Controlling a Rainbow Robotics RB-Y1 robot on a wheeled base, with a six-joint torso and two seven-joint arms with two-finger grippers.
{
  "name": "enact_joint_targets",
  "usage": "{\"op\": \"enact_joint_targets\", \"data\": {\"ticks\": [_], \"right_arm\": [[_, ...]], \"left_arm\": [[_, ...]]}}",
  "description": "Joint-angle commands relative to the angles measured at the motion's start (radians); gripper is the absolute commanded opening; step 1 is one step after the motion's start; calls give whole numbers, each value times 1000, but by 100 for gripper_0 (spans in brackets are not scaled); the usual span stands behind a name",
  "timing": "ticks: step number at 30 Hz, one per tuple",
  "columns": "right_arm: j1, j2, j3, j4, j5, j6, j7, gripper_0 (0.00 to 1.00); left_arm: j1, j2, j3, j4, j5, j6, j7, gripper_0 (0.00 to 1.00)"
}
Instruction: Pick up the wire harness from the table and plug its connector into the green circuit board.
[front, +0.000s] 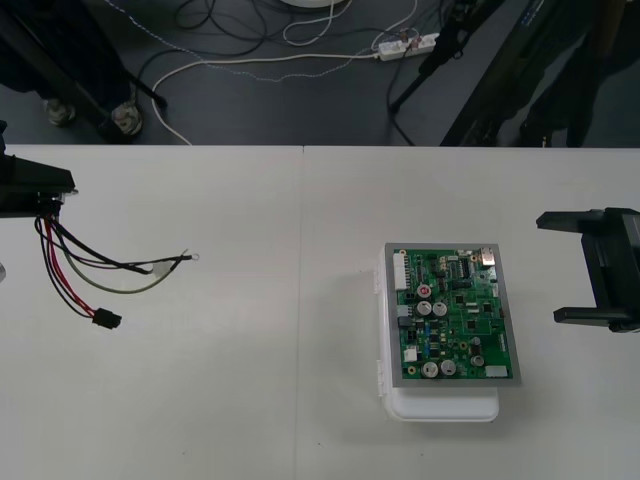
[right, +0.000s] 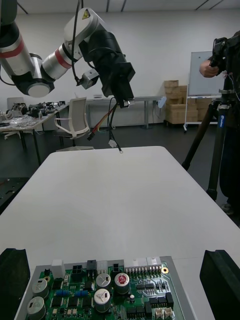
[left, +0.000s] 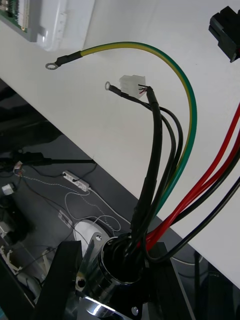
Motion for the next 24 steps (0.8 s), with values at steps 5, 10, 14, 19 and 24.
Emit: {"op": "enact_joint_targets", "data": {"ticks": [5,10,14,19,24], "right_arm": [[-14,1,5,-22,4,-6,-51,100],[-14,1,5,-22,4,-6,-54,100],[-15,-2,4,-24,2,-6,-54,100],[-15,-2,-2,-22,2,-6,-55,100],[-15,-2,-6,-22,2,-6,-57,100]], "left_arm": [[-43,-52,70,-3,122,-33,250,0],[-69,-66,70,55,209,-33,380,0],[-89,-86,58,132,278,-26,468,0],[-116,-129,37,213,338,-16,552,0],[-120,-158,-5,264,411,33,626,0]]}}
